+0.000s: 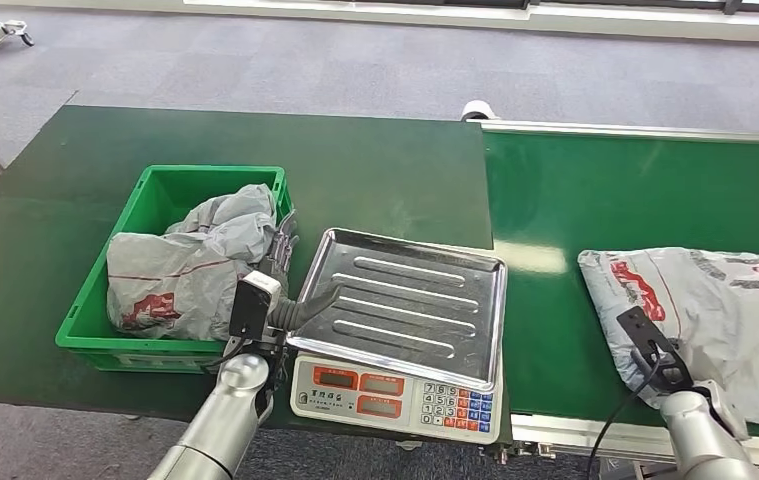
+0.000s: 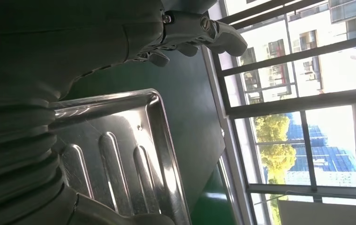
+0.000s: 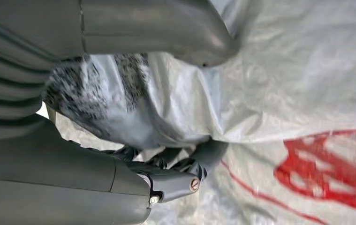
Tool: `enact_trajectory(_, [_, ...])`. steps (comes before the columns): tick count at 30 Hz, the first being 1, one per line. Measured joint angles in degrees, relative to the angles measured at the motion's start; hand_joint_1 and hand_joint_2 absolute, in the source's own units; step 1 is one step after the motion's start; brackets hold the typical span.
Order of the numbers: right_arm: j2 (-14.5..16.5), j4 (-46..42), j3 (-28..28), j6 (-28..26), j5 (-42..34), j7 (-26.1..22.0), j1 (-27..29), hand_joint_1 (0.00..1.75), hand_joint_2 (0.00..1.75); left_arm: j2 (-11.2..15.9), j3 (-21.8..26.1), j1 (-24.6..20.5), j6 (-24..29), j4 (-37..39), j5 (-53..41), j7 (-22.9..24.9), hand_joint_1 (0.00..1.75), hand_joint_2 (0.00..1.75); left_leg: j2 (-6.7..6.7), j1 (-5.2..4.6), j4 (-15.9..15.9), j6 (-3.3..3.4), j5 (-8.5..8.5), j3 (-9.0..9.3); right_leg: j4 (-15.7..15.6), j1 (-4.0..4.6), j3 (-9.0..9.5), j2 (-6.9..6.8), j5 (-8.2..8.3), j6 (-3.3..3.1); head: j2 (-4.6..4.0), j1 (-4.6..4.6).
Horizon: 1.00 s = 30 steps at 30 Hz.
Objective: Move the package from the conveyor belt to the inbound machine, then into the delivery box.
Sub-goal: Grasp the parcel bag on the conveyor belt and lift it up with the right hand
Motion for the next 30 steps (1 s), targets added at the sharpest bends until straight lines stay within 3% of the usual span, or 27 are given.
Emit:
enact_trajectory(15, [0.4, -0.3, 0.0, 0.0, -0.2, -0.4, -0.6, 1.75, 1.75, -0.1, 0.3, 0.1, 0.0, 0.0, 0.0, 0.0, 0.00, 1.75, -0.01, 0.02, 0.0, -0.02, 0.01, 0.01, 0.0, 0.02, 0.00, 0.00, 0.00, -0.01, 0.00, 0.00])
enact_trajectory(27, [2.1, -6.5, 2.4, -1.9, -4.6, -5.3, 1.4, 1.75, 1.75, -0.2, 0.7, 0.4, -0.4, -0.6, -0.7, 0.0, 0.00, 1.75, -0.01, 0.02, 0.0, -0.04, 0.03, 0.01, 0.0, 0.02, -0.01, 0.00, 0.00, -0.01, 0.00, 0.01])
enact_trajectory(30, [2.5, -9.2, 2.7, -4.5, -8.3, -9.0, 2.7, 1.75, 1.75, -0.2, 0.8, 0.4, -0.8, -0.7, -0.9, 0.0, 0.00, 1.75, -0.03, 0.02, 0.0, -0.04, 0.03, 0.00, 0.0, 0.01, -0.03, -0.01, 0.00, -0.01, 0.00, 0.00])
